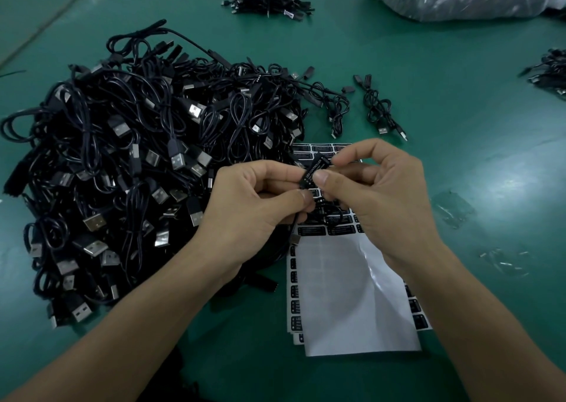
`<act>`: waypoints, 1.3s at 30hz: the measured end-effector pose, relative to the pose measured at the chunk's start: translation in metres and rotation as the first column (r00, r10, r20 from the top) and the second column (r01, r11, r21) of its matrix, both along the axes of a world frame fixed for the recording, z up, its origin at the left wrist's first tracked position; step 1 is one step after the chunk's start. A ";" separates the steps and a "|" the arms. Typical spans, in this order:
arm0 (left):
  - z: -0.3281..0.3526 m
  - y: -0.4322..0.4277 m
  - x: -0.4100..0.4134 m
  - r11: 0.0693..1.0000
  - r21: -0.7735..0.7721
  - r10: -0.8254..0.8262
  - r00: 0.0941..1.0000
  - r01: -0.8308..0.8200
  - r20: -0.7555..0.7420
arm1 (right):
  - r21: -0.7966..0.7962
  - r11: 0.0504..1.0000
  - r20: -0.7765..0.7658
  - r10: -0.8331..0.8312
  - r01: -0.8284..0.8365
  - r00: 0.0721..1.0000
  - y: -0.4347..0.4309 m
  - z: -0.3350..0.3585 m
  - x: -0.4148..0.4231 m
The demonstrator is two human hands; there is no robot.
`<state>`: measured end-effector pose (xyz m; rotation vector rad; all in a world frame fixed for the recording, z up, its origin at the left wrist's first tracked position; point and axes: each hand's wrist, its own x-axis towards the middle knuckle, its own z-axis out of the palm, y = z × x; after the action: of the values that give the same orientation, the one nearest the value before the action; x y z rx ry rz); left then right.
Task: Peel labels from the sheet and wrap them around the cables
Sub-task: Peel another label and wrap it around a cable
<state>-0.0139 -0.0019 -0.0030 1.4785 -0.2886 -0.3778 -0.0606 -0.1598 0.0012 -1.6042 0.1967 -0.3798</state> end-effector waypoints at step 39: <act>-0.003 0.000 0.001 1.000 0.019 -0.001 0.999 0.001 0.041 | 0.080 0.997 -0.034 -0.001 0.004 0.999 0.001 0.003 0.000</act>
<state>-0.0133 -0.0015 -0.0060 1.5064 -0.3188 -0.3525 -0.0607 -0.1587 0.0041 -1.5319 0.2372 -0.3421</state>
